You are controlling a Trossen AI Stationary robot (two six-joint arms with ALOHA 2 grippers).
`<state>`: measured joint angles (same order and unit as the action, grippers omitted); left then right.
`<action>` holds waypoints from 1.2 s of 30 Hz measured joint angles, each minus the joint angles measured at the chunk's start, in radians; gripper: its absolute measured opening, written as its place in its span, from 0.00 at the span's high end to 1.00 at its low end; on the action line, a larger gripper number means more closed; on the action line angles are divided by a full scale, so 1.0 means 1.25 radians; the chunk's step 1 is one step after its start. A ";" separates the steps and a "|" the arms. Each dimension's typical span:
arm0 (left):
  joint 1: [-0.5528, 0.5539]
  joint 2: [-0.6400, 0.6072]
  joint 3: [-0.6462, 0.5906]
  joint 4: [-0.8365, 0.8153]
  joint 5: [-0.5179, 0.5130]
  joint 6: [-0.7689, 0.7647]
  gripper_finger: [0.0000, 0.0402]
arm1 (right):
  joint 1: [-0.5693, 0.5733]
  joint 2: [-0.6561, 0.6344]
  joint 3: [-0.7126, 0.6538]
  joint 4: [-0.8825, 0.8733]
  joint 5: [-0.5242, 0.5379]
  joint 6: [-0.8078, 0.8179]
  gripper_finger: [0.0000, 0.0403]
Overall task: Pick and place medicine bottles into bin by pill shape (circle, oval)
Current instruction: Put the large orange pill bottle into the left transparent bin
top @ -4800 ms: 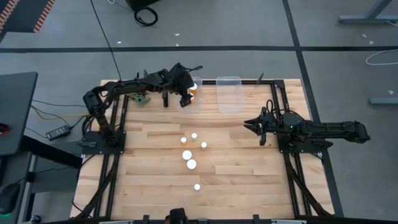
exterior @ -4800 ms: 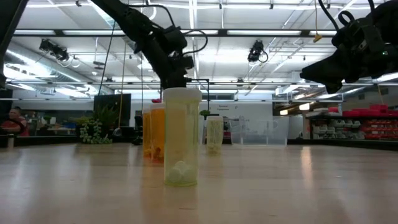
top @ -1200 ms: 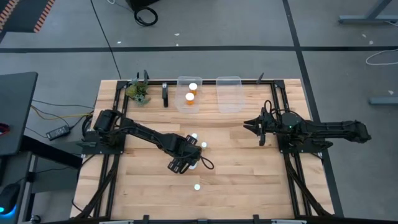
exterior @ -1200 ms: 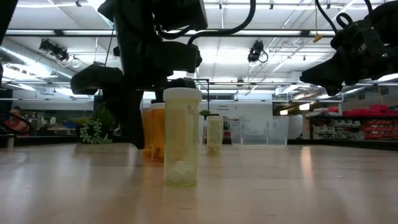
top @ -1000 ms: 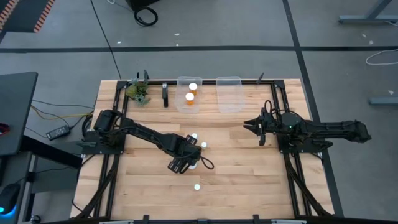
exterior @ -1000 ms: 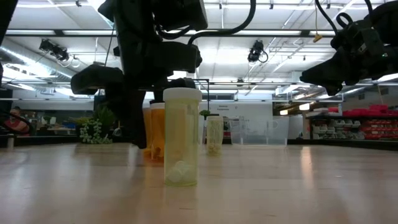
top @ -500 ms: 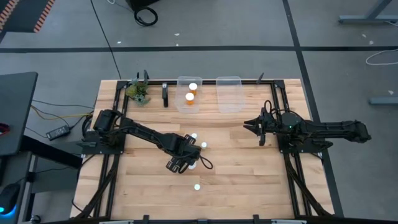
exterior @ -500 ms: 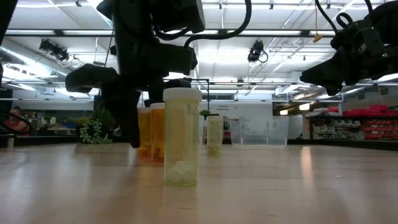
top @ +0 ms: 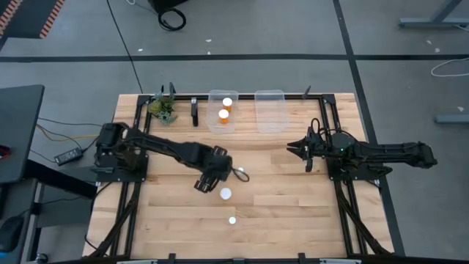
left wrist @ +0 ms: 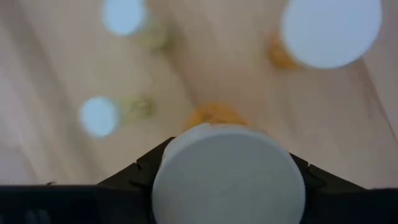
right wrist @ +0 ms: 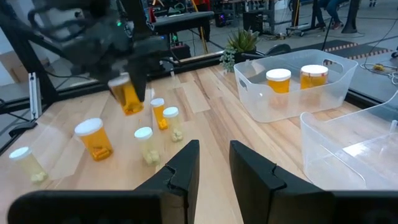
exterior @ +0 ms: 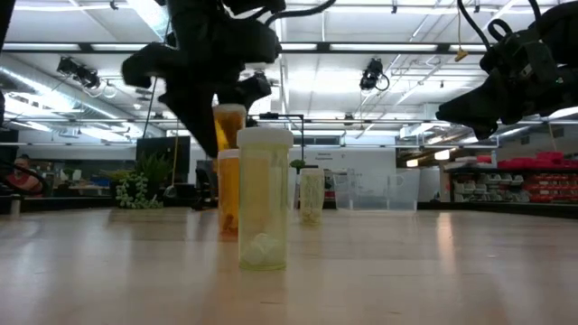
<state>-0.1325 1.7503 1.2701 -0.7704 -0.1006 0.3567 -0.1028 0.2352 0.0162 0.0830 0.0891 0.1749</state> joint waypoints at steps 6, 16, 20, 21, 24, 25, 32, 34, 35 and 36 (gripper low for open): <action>0.067 -0.051 0.000 -0.010 0.000 0.004 0.50 | 0.000 0.000 0.000 -0.006 0.000 0.000 0.76; 0.187 -0.078 0.000 0.000 0.000 0.057 0.49 | 0.000 0.002 -0.001 -0.013 0.000 0.000 0.76; 0.234 -0.078 0.000 0.008 0.000 0.084 0.50 | 0.000 0.002 -0.001 -0.013 0.000 0.000 0.76; 0.245 -0.078 0.000 0.014 0.000 0.092 0.50 | 0.000 0.002 -0.001 -0.013 0.000 0.000 0.76; 0.279 -0.078 0.000 0.034 0.000 0.113 0.49 | 0.000 0.002 -0.001 -0.013 0.000 0.000 0.76; 0.289 -0.078 0.000 0.040 0.000 0.121 0.48 | 0.000 0.002 -0.001 -0.013 0.000 0.000 0.76; 0.364 -0.078 0.000 0.074 0.000 0.165 0.49 | 0.000 0.002 -0.001 -0.013 0.000 0.000 0.76; 0.384 -0.078 0.000 0.081 0.000 0.173 0.50 | 0.000 0.002 -0.001 -0.012 0.000 0.000 0.76; 0.393 -0.078 0.000 0.087 0.000 0.180 0.50 | 0.000 0.002 -0.001 -0.013 0.000 0.000 0.76; 0.402 -0.078 0.000 0.092 0.000 0.185 0.50 | 0.000 0.002 -0.001 -0.013 0.000 0.000 0.76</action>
<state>0.3701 1.6531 1.2705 -0.6557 -0.1009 0.5875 -0.1028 0.2379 0.0154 0.0673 0.0891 0.1749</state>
